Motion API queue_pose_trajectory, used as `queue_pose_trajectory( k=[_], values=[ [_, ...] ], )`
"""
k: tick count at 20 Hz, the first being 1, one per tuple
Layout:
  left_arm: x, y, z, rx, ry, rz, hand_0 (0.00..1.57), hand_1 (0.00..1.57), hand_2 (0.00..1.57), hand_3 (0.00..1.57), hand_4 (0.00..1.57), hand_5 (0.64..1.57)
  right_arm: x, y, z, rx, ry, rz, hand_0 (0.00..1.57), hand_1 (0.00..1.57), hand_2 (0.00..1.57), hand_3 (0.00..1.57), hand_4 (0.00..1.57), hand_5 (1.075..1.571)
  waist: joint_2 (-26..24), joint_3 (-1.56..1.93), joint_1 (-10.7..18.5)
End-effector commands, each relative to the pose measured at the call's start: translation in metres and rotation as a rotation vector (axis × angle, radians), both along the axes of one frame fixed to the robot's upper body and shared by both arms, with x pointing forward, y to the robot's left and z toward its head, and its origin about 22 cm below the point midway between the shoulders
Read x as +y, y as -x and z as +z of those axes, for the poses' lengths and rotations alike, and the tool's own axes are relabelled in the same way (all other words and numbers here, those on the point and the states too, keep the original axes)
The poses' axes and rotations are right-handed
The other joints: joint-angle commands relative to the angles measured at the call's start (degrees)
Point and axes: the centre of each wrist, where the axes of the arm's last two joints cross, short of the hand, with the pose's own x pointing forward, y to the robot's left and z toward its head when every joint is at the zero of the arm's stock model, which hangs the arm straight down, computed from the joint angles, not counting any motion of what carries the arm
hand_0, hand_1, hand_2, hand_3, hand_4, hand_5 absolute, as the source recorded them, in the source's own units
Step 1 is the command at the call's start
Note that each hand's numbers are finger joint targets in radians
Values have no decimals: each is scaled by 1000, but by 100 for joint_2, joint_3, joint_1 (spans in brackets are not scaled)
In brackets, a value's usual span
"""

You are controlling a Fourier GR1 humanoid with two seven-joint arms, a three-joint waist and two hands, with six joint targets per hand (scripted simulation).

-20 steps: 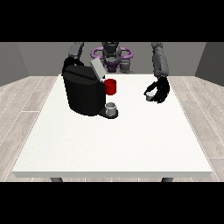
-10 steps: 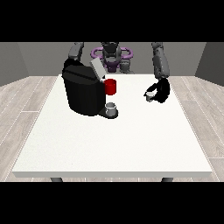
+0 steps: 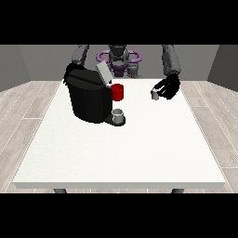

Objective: Insert the coffee pod into the coffee machine and close the lid

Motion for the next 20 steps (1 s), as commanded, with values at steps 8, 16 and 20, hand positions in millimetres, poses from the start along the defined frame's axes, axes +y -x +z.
queue_pose_trajectory(
  k=[8,16,20],
  values=[
    [-53,-32,59,-28,-17,-111,1255,1255,1332,1288,556,1571,5,-4,-21,93,25,24,0,0,0,0,443,1571,-418,-1,29],
    [-79,-50,114,-112,4,-53,1011,1011,1199,1224,543,1571,-2,-22,-1,-10,-4,65,0,0,0,0,476,1571,-79,1,-315],
    [-57,-51,133,-114,56,-35,1272,1272,1307,1244,512,1571,27,-18,8,-35,-12,78,0,0,0,0,500,1571,-58,-1,-440]
  ],
)
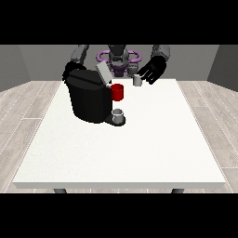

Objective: Insert the coffee pod into the coffee machine and close the lid

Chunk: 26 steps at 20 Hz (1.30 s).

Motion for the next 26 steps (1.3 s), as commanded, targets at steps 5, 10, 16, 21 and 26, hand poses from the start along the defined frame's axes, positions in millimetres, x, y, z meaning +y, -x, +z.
queue_pose_trajectory(
  k=[5,10,16,21,26],
  values=[
    [-1,-7,49,-47,31,27,1282,1282,1332,1269,479,1571,14,2,11,-44,24,44,0,0,0,0,508,1571,129,-1,-349],
    [-5,-10,62,-84,7,35,1282,1282,1329,1263,517,1571,20,-6,32,-62,25,25,0,0,0,0,509,1571,375,-1,-514],
    [-8,-11,67,-73,15,42,1306,1306,1328,1245,487,1571,-2,-3,28,-83,40,35,0,0,0,0,520,1571,424,0,-590],
    [-39,-16,71,-68,3,18,1305,1305,1326,1229,500,1571,-4,-17,39,-80,41,-20,0,0,0,0,526,1571,502,0,-447],
    [-31,-15,71,-83,15,17,1260,1260,1298,1208,511,1571,-4,-8,26,-87,27,-16,0,0,0,0,514,1571,615,0,-509]
  ],
)
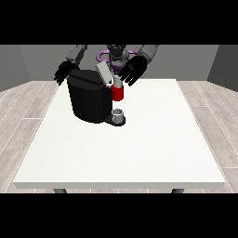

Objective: Insert the coffee pod into the coffee machine and close the lid

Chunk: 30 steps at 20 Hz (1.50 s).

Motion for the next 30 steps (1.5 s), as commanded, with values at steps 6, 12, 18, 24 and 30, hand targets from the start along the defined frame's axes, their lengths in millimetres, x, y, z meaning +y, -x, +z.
queue_pose_trajectory(
  k=[6,12,18,24,30],
  values=[
    [-10,-2,9,-25,-3,-15,1185,1185,1262,1197,492,1571,-6,-6,8,-23,-34,7,0,0,0,0,512,1571,149,1,-48],
    [-23,-2,-21,24,-18,-12,1160,1160,1244,1185,506,1571,-8,0,3,13,-15,-21,0,0,0,0,525,1571,-44,1,43],
    [6,-1,-5,21,-9,-12,1236,1236,1279,1197,487,1571,-8,3,-3,-35,-30,-51,0,0,0,0,448,1571,251,1,86],
    [13,0,-28,40,-13,-1,1196,1196,1240,1142,466,1571,-6,9,9,-9,-15,-20,0,0,0,0,415,1571,112,-2,-88],
    [-12,-2,-7,45,-55,-50,1134,1134,1170,999,457,1571,-16,1,-4,-16,-18,-56,0,0,0,0,418,1571,123,1,142]
  ],
)
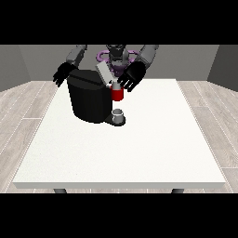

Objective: Insert the coffee pod into the coffee machine and close the lid

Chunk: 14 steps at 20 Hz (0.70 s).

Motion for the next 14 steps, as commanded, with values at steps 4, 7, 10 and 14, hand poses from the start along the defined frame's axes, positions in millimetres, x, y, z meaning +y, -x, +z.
queue_pose_trajectory(
  k=[4,7,10,14],
  values=[
    [-13,1,-25,24,-40,-23,1056,1056,1108,937,393,1571,3,5,-12,57,-7,-43,0,0,0,0,380,1571,-277,-5,182],
    [3,2,-9,-26,-61,-11,1058,1058,1125,961,367,1571,-2,-4,5,-12,-13,-23,0,0,0,0,408,1571,56,-4,148],
    [-12,1,-13,-20,-42,-30,1064,1064,1117,952,360,1571,-23,-7,3,20,-7,-20,0,0,0,0,431,1571,-49,-3,162],
    [18,3,-4,-4,-123,-35,567,567,810,640,235,1571,-6,7,-3,9,17,-3,0,0,0,0,458,1571,-4,-3,-6]
  ],
)
